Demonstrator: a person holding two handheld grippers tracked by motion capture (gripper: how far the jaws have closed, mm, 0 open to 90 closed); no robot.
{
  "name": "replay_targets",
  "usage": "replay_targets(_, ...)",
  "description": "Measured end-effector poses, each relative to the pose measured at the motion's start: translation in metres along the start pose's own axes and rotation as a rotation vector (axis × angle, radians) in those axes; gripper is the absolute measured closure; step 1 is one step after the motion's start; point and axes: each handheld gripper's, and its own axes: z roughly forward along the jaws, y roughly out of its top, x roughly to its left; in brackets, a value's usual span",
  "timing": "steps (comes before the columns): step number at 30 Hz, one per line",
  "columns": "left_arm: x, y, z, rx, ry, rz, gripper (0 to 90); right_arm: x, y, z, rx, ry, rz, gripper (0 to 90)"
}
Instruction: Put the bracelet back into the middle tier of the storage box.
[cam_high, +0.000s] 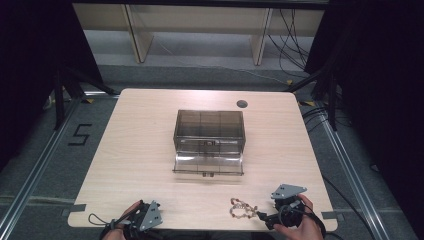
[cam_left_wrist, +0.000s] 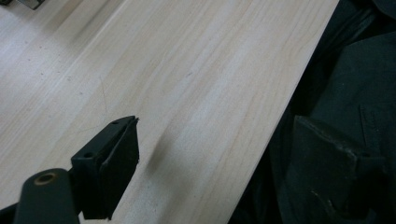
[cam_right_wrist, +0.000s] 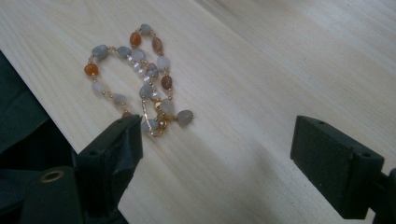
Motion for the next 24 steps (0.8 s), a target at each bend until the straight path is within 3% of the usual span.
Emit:
replay_targets(3, 0.000, 0.000, 0.000, 0.005, 0.005, 0.000, 16.0, -0.002, 0.001, 0.000, 0.005, 0.022, -0.041, 17.8)
replay_targets(4, 0.000, 0.000, 0.000, 0.004, 0.005, -0.003, 16.0, -0.001, 0.002, 0.002, -0.008, 0.020, -0.041, 17.9)
replay_targets(7, 0.000, 0.000, 0.000, 0.004, 0.012, 0.000, 16.0, 0.002, 0.003, -0.001, 0.037, 0.022, -0.020, 18.3)
replay_targets(11, 0.001, 0.000, 0.001, 0.003, 0.003, -0.007, 15.9, 0.007, 0.007, 0.000, 0.034, 0.025, -0.048, 18.7)
replay_targets(16, 0.000, 0.000, 0.000, 0.006, 0.001, -0.007, 16.0, 0.012, 0.017, 0.002, 0.104, 0.045, -0.099, 17.5)
replay_targets(17, 0.000, -0.001, 0.001, -0.003, -0.001, -0.007, 16.0, 0.013, 0.019, 0.004, 0.097, 0.033, -0.110, 17.7)
replay_targets(18, 0.000, -0.001, 0.001, -0.004, -0.004, -0.007, 16.0, 0.014, 0.024, 0.003, 0.131, 0.059, -0.131, 17.3)
replay_targets(21, 0.001, -0.001, 0.001, -0.004, -0.002, -0.010, 16.0, 0.016, 0.029, 0.005, 0.140, 0.044, -0.129, 16.8)
replay_targets(22, 0.001, -0.001, 0.001, -0.005, 0.000, -0.010, 16.0, 0.018, 0.033, 0.008, 0.145, 0.059, -0.162, 16.9)
replay_targets(24, 0.001, -0.001, 0.001, -0.005, 0.000, -0.011, 16.0, 0.021, 0.037, 0.011, 0.158, 0.069, -0.175, 17.1)
